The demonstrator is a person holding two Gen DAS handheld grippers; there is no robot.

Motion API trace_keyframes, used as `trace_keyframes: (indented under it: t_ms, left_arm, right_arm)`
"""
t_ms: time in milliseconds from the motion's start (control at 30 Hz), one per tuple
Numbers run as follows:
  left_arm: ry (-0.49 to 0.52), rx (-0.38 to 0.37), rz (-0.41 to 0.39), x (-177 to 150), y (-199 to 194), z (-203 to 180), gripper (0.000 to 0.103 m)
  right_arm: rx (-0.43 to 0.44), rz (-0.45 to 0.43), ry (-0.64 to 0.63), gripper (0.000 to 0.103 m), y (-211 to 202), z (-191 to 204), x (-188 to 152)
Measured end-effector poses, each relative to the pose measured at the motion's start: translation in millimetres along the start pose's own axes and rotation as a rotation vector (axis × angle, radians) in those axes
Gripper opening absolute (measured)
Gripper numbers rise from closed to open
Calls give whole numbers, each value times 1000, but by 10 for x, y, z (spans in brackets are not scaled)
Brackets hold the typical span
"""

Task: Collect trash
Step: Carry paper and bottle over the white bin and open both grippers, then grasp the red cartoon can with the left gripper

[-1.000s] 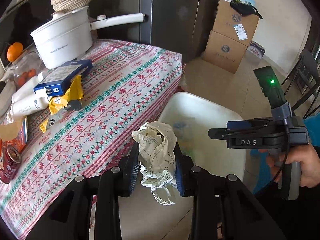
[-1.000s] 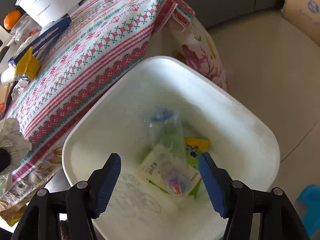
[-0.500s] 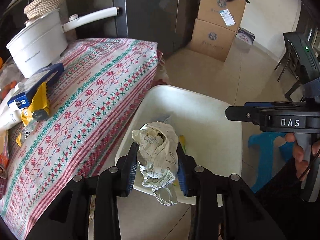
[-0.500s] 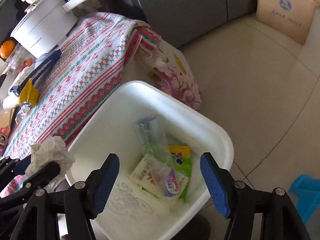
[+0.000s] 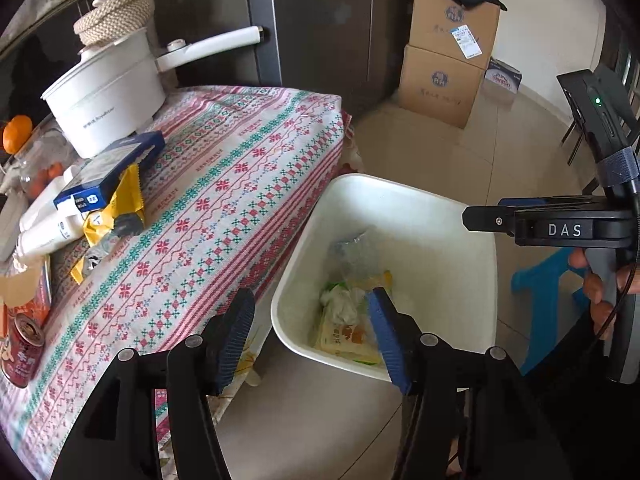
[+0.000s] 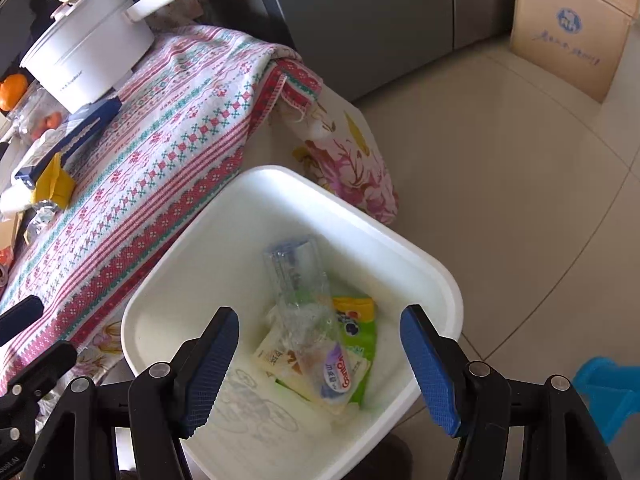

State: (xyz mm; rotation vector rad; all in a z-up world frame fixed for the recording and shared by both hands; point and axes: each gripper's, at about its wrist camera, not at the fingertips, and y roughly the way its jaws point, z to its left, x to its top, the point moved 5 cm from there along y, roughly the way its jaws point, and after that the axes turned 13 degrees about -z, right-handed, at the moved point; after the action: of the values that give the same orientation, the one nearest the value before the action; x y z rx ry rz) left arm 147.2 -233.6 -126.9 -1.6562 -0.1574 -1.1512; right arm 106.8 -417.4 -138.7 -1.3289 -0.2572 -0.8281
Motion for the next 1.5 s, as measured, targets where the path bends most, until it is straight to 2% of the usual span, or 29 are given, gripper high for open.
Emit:
trace_keyframes:
  t_ms: [200,500,600,733,800,933,1033,1233,1500]
  left_arm:
    - [-54,41,-12,-117,-231,361,69]
    - [-259,171,-10,-438,-617,1308,74]
    - [-351,236,-19,-562,-752,1677,80]
    - [-498,379,-51,-741,-946,2198,100]
    - [-564,449,-60,-826,-987,2428,103]
    - [-668,534,-44,-956,-900,2750,103]
    - [-698,586,-40,-974,-781,2881,103]
    - [-748,645,-56,-914,-549,3113,103]
    - [-804,696,-54,-955,-368,3351,101]
  right_arm:
    - [5,-7,-41,72,-7,156,-2]
    - [40,1,-95,72,54,567,2]
    - [58,4,-122,74,71,758,-4]
    - [84,12,-170,75,112,1036,-22]
    - [94,15,-189,76,137,1163,-35]
    - [115,19,-229,77,202,1450,-38]
    - [128,12,-267,77,240,1673,-24]
    - [161,4,-361,78,315,2041,-47]
    - [166,29,-431,78,441,2247,-67]
